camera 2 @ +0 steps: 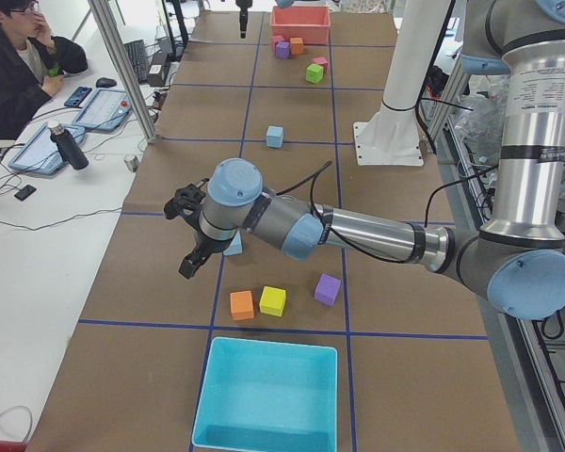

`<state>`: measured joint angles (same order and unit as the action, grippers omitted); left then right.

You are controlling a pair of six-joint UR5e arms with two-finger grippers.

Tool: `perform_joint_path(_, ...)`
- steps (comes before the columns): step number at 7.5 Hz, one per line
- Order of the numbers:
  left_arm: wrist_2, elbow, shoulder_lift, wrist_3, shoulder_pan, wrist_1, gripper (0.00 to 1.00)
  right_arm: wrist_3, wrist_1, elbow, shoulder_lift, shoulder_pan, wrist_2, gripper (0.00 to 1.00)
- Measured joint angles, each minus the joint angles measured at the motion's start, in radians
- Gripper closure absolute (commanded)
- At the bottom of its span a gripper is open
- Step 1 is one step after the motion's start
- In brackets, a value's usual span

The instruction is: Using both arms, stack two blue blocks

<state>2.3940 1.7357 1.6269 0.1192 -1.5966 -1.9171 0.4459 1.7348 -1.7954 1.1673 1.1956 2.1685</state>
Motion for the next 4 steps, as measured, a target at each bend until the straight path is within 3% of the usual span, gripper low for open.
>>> perform_joint_path(2, 0.015, -0.005, 0.066, -0.179, 0.075, -0.021, 0.0, -0.336, 0.0, 0.02, 0.135, 0.167, 0.052, 0.0)
perform_joint_path(4, 0.014, -0.003, 0.071, -0.31, 0.126, -0.06, 0.0, -0.61, 0.0, 0.053, 0.259, 0.315, 0.097, 0.0)
